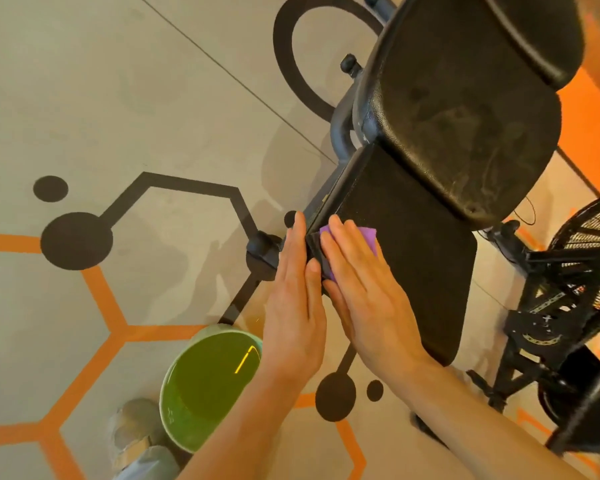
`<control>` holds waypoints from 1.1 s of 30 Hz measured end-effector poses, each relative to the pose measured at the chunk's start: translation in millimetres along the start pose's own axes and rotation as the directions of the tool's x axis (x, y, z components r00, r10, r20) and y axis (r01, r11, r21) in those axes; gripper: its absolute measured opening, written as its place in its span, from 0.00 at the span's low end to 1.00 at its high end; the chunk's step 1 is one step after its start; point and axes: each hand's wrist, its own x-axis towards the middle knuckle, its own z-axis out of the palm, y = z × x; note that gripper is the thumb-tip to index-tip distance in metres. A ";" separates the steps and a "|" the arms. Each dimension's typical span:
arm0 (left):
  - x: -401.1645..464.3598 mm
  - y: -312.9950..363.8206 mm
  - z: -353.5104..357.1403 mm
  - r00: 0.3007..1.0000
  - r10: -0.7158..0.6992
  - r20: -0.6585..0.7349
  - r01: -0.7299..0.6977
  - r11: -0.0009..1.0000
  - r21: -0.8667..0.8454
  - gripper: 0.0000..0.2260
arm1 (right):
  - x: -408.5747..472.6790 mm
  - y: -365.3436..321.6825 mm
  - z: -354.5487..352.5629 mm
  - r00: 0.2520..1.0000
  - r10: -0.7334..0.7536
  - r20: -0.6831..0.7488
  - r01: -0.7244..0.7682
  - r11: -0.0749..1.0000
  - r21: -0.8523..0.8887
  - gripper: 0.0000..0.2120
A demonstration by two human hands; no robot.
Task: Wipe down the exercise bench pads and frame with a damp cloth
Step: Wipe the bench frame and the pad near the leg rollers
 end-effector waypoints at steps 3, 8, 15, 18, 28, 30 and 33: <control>0.5 -2.5 0.9 1.000 0.021 -0.006 -0.021 0.999 0.027 0.24 | -1.3 -0.5 -0.8 1.000 -0.005 0.018 0.008 0.992 -0.125 0.24; 1.7 -10.4 2.4 0.996 0.081 -0.026 -0.082 0.996 -0.029 0.24 | -1.9 -2.2 3.9 0.999 -0.025 -0.044 0.013 0.968 -0.252 0.24; 9.3 -22.4 -6.2 0.958 0.283 0.044 -0.273 0.948 -0.161 0.17 | -8.8 -15.9 19.1 0.942 0.031 -0.334 -0.108 0.971 -0.213 0.21; 15.4 -35.2 -13.0 0.903 0.423 0.073 -0.413 0.902 -0.123 0.18 | -10.5 -18.2 27.2 0.906 -0.042 -0.422 -0.106 0.941 -0.322 0.20; 34.4 -66.0 -16.9 0.772 0.619 0.146 -0.576 0.777 -0.253 0.13 | -1.6 -28.3 84.9 0.757 -0.139 -0.638 -0.302 0.791 -0.531 0.22; 40.0 -67.9 -17.3 0.781 0.608 0.141 -0.555 0.780 -0.289 0.14 | 4.9 -27.0 86.2 0.770 -0.214 -0.601 -0.256 0.759 -0.599 0.23; 44.4 -69.9 -16.0 0.746 0.652 0.137 -0.608 0.750 -0.261 0.23 | -45.2 13.5 81.5 0.808 -0.220 -0.546 -0.290 0.658 -0.695 0.23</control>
